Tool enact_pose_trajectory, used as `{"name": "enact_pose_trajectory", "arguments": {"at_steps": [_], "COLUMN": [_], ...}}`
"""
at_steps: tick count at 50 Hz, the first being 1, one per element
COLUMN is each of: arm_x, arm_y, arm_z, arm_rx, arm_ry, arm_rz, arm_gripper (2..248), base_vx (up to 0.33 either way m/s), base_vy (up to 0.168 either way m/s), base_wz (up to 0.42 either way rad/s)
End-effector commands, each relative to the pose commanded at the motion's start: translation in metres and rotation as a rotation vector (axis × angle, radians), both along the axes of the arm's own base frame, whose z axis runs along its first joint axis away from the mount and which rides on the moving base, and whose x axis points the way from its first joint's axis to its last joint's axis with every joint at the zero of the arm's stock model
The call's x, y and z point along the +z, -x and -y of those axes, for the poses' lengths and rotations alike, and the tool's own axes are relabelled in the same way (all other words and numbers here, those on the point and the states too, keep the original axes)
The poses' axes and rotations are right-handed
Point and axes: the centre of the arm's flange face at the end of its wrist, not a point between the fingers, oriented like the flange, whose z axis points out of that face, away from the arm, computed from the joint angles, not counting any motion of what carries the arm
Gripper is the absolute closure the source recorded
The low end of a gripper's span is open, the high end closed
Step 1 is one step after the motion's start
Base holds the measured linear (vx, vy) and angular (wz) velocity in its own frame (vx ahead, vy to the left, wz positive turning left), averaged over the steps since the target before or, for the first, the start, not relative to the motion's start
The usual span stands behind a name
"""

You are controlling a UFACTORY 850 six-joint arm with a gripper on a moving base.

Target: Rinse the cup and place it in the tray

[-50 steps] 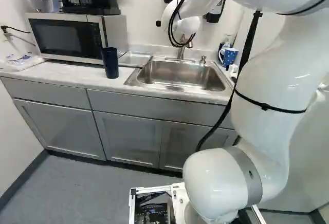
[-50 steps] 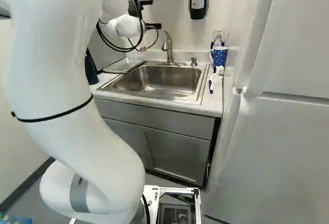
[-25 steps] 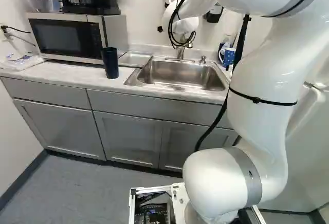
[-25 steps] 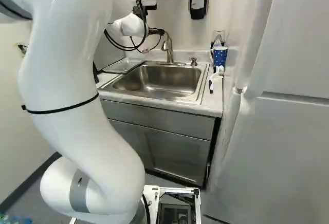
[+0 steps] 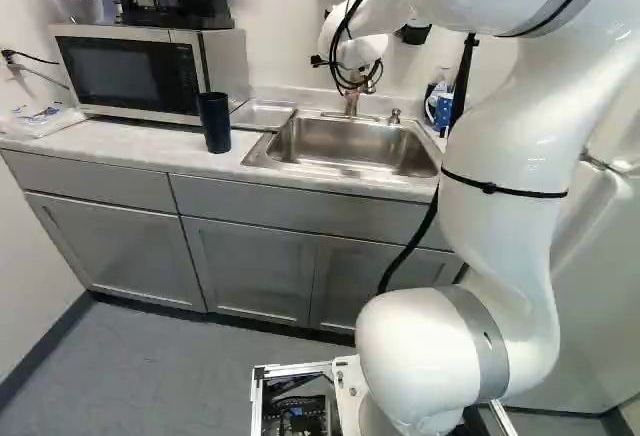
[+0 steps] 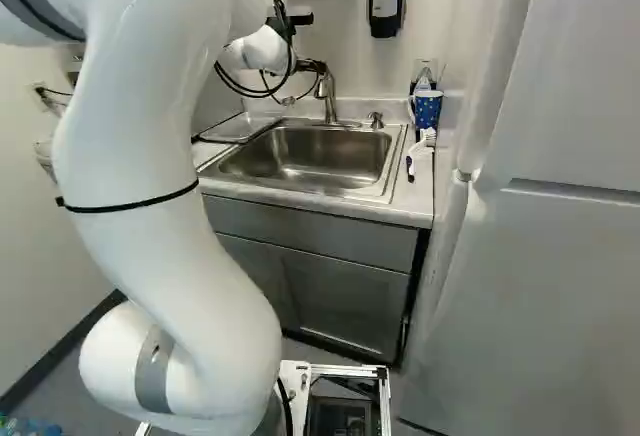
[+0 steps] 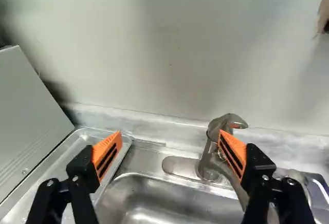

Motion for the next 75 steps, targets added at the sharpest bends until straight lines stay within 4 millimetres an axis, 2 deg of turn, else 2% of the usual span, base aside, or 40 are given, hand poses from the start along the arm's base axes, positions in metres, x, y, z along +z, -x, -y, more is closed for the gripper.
{"name": "enact_pose_trajectory", "arguments": {"at_steps": [40, 75], "arm_x": [0.011, 0.013], "arm_y": [-0.008, -0.008], "arm_z": [0.003, 0.006], "arm_rx": [-0.008, -0.013], "arm_ry": [0.002, 0.003], "arm_rz": [0.129, 0.159], "arm_gripper": [3, 3], "base_vx": [0.000, 0.000], "base_vy": [0.000, 0.000], "base_wz": [0.000, 0.000]}}
